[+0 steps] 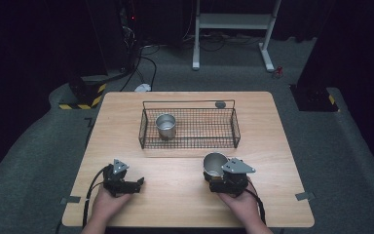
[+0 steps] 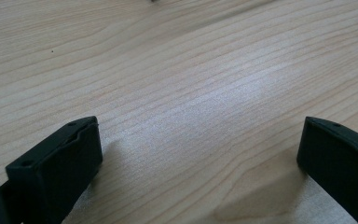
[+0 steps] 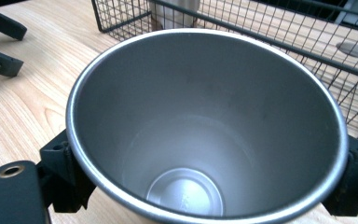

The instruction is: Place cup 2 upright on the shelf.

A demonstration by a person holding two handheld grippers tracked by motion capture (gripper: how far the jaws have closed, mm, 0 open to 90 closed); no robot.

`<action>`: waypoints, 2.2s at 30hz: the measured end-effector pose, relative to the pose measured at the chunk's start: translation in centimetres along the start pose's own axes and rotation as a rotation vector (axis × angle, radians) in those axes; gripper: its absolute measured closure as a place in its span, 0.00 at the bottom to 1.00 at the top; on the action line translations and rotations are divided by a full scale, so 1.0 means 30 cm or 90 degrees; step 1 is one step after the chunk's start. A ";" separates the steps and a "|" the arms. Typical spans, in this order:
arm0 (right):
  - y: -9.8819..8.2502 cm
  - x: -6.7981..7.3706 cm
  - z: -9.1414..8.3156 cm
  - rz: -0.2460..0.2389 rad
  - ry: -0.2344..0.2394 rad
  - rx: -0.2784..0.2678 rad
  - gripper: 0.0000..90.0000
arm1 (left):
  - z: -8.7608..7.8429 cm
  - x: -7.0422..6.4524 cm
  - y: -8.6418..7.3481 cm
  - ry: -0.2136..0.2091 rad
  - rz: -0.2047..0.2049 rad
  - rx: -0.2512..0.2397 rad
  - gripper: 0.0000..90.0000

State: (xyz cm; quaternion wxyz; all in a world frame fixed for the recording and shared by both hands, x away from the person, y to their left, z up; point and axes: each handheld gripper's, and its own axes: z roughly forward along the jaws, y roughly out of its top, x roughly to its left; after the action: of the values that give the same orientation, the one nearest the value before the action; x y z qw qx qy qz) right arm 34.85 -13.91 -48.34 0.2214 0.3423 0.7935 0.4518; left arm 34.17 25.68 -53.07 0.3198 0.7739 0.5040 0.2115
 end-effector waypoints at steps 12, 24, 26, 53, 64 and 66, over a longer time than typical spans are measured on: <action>0.002 -0.010 0.024 -0.006 0.002 -0.020 0.12 | 0.000 0.000 0.000 0.000 0.000 0.000 0.00; 0.007 -0.007 0.017 -0.016 -0.003 -0.016 0.15 | 0.000 0.000 0.000 0.000 0.000 0.000 0.00; 0.009 -0.009 0.012 -0.013 -0.006 -0.020 0.15 | 0.000 0.000 0.000 0.000 0.000 0.000 0.00; 0.043 -0.066 -0.076 0.024 -0.052 -0.039 0.15 | -0.002 -0.001 -0.002 0.000 -0.001 -0.001 0.00; 0.074 -0.080 -0.098 0.035 -0.070 -0.051 0.15 | -0.003 0.000 -0.002 -0.001 0.002 0.002 0.00; 0.080 -0.080 -0.099 0.032 -0.075 -0.050 0.15 | -0.002 0.000 -0.001 0.000 0.002 0.002 0.00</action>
State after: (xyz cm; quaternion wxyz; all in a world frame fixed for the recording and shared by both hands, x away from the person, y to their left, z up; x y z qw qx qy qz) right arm 35.32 -16.51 -44.69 0.2696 0.3795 0.7518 0.4670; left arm 34.11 25.71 -53.04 0.3186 0.7754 0.5027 0.2112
